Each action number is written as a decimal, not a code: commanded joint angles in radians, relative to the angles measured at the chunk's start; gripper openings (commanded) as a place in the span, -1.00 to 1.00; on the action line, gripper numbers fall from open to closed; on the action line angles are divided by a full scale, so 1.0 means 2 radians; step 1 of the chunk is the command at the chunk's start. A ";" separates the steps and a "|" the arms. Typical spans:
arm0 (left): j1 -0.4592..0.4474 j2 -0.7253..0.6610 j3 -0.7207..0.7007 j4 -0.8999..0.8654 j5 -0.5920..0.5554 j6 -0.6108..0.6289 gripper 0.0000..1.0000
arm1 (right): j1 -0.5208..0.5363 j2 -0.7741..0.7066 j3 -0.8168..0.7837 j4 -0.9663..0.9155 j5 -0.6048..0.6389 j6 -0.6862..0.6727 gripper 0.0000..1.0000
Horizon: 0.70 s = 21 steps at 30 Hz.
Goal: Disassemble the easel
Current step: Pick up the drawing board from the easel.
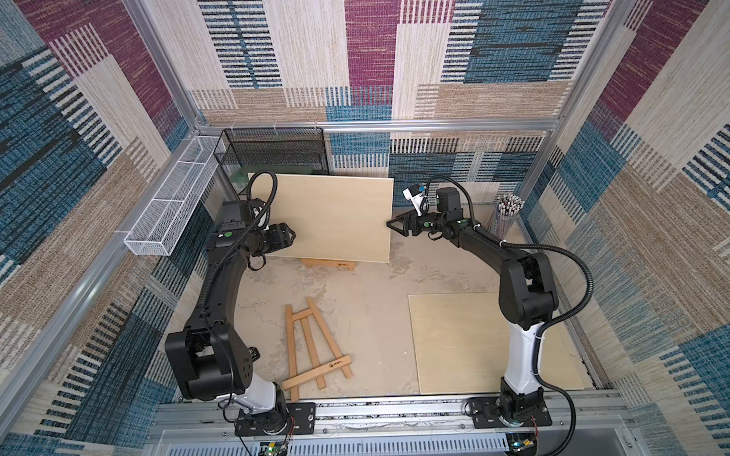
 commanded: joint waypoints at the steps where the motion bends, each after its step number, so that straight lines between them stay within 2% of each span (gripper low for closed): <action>1: 0.022 0.013 0.015 0.013 0.044 0.034 0.48 | 0.002 0.022 0.026 0.013 -0.046 -0.005 0.36; 6: 0.052 0.039 0.048 -0.001 0.067 0.059 0.48 | 0.009 0.043 0.048 0.009 -0.061 -0.012 0.35; 10: 0.072 0.057 0.062 0.020 0.079 0.049 0.48 | 0.011 0.057 0.056 0.013 -0.063 -0.009 0.30; 16: 0.078 0.108 0.098 0.037 0.079 0.047 0.47 | 0.009 0.073 0.076 0.008 -0.072 -0.011 0.11; 21: 0.079 0.122 0.103 0.066 0.055 0.050 0.47 | 0.007 0.081 0.096 -0.023 -0.075 -0.034 -0.08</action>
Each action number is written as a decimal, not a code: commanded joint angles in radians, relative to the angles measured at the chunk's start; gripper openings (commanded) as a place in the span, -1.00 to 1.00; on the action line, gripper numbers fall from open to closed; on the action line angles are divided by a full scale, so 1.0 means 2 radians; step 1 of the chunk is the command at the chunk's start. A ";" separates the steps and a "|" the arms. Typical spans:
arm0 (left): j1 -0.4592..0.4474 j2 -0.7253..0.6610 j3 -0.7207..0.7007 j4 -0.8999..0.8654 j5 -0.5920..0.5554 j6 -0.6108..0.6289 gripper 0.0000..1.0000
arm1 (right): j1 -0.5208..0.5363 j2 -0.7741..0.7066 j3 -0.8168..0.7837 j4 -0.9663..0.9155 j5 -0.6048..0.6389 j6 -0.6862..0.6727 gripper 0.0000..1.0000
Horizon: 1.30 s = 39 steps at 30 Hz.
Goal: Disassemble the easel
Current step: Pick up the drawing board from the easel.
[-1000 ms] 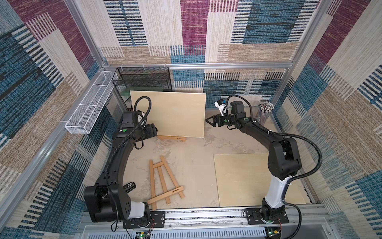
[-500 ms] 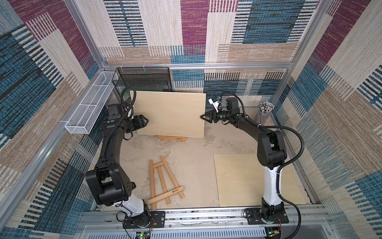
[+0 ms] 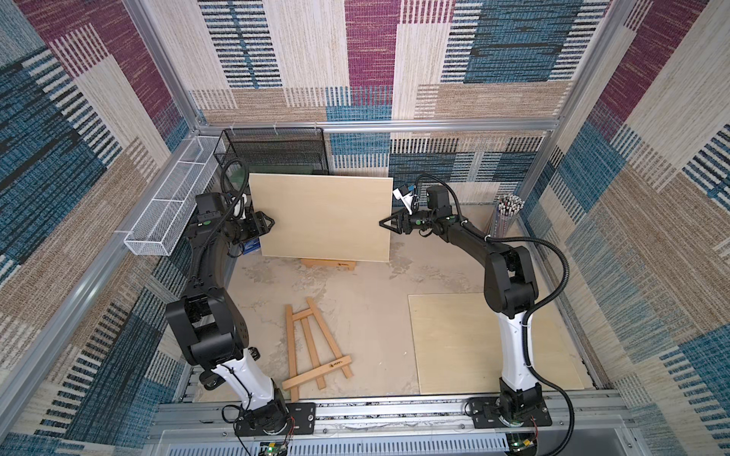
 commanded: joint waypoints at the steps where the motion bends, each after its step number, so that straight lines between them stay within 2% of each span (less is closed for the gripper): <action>1: 0.002 0.011 0.013 0.030 -0.017 0.021 0.47 | -0.002 0.005 0.012 -0.023 -0.008 -0.023 -0.11; 6: 0.017 0.022 0.016 0.058 -0.009 0.022 0.49 | -0.003 0.012 0.029 -0.056 -0.008 -0.047 -0.26; 12: 0.027 0.047 0.029 0.072 0.045 0.031 0.55 | -0.003 0.019 0.042 -0.074 -0.011 -0.059 -0.44; 18: 0.028 0.085 0.058 0.068 0.084 0.064 0.69 | -0.002 0.029 0.060 -0.084 -0.019 -0.070 -0.45; 23: 0.034 0.112 0.082 0.091 0.108 0.068 0.71 | 0.000 0.038 0.074 -0.094 -0.023 -0.077 -0.44; 30: 0.040 0.152 0.114 0.089 0.158 0.092 0.70 | -0.004 0.045 0.099 -0.107 -0.035 -0.083 -0.31; 36: 0.046 0.171 0.125 0.088 0.240 0.105 0.62 | -0.017 0.062 0.133 -0.114 -0.091 -0.080 -0.05; 39: 0.048 0.171 0.111 0.102 0.267 0.102 0.59 | -0.022 0.074 0.152 -0.122 -0.109 -0.086 -0.01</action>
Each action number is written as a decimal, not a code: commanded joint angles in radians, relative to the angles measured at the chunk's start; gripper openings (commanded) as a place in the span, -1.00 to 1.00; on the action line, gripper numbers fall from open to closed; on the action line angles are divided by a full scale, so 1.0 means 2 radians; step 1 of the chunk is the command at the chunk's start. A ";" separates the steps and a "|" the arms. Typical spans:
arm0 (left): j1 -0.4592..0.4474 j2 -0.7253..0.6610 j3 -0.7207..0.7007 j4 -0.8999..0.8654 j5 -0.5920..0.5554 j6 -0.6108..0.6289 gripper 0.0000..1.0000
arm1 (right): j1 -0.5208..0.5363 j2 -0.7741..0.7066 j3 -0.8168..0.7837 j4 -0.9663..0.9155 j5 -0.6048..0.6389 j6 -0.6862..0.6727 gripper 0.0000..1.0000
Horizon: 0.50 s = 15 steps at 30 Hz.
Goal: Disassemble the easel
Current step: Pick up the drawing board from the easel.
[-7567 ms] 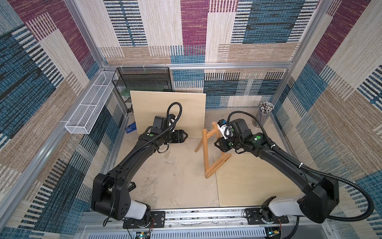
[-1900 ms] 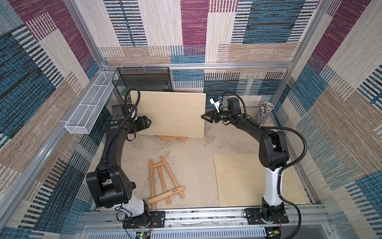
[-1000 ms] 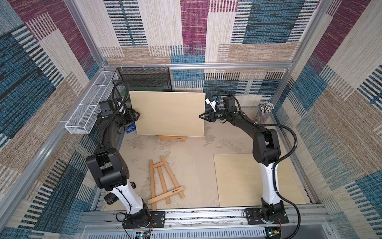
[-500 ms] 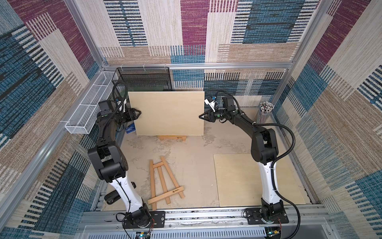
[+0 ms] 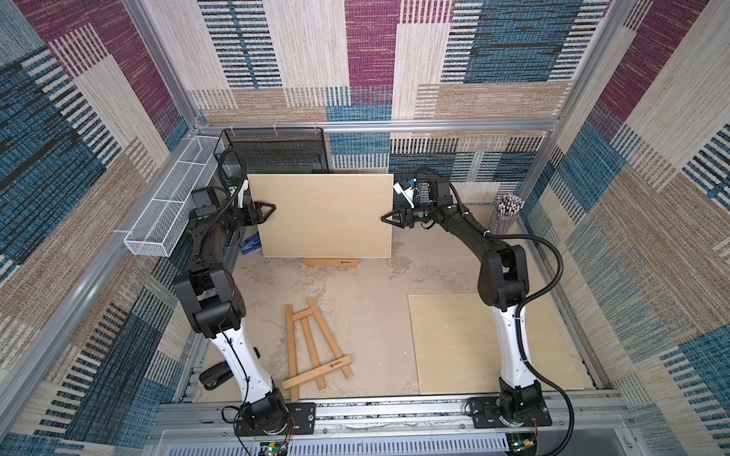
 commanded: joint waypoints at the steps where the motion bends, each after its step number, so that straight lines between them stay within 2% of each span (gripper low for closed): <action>1: 0.017 0.009 -0.015 -0.009 0.072 0.012 0.58 | -0.002 0.011 0.018 -0.006 -0.037 -0.010 -0.01; 8: 0.017 0.000 -0.053 0.006 0.091 0.010 0.38 | -0.001 0.028 0.033 0.005 -0.056 0.003 -0.06; 15: 0.012 0.005 -0.059 0.017 0.131 -0.009 0.29 | -0.007 0.041 0.052 -0.005 -0.081 -0.001 -0.14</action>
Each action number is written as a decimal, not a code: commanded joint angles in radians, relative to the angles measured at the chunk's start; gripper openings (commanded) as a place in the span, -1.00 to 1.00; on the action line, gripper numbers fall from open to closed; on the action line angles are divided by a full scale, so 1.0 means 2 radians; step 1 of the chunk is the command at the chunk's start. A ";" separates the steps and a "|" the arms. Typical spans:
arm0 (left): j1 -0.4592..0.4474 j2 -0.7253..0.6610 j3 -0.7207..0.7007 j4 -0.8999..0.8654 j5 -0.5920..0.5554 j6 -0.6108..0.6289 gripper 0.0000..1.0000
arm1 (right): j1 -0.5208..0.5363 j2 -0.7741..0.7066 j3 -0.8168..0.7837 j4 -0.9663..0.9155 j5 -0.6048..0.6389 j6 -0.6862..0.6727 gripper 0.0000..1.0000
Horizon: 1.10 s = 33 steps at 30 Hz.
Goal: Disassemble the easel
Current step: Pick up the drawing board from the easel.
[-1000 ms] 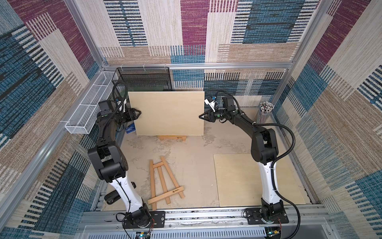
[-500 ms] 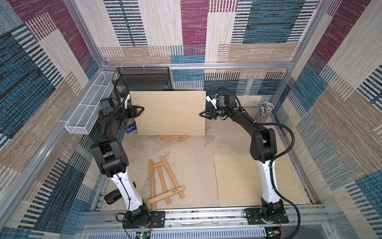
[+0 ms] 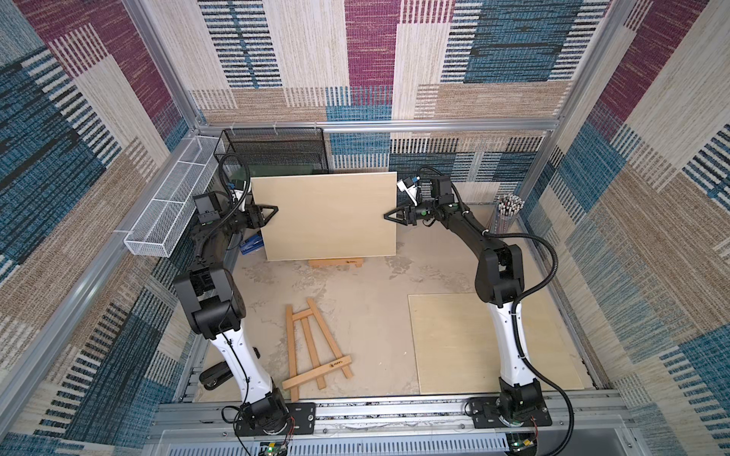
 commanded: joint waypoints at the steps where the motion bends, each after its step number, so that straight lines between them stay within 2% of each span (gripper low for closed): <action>1: 0.011 0.010 -0.012 -0.057 0.073 -0.009 0.28 | 0.000 0.001 0.004 -0.011 -0.029 -0.011 -0.14; 9: 0.000 -0.004 -0.038 -0.052 0.093 -0.011 0.14 | -0.001 0.007 0.001 -0.006 -0.063 -0.008 -0.15; 15: -0.004 -0.019 -0.049 -0.038 0.107 -0.025 -0.02 | 0.003 0.008 -0.001 -0.011 -0.078 -0.011 -0.25; 20: -0.007 -0.024 -0.062 0.024 0.129 -0.078 -0.10 | 0.004 0.007 0.001 -0.009 -0.093 -0.010 -0.44; 28: -0.015 -0.035 -0.070 0.080 0.139 -0.116 -0.27 | 0.004 -0.004 0.011 -0.036 -0.116 -0.028 -0.77; 33: -0.018 -0.039 -0.089 0.182 0.142 -0.191 -0.40 | 0.003 -0.008 0.011 -0.040 -0.118 -0.031 -0.82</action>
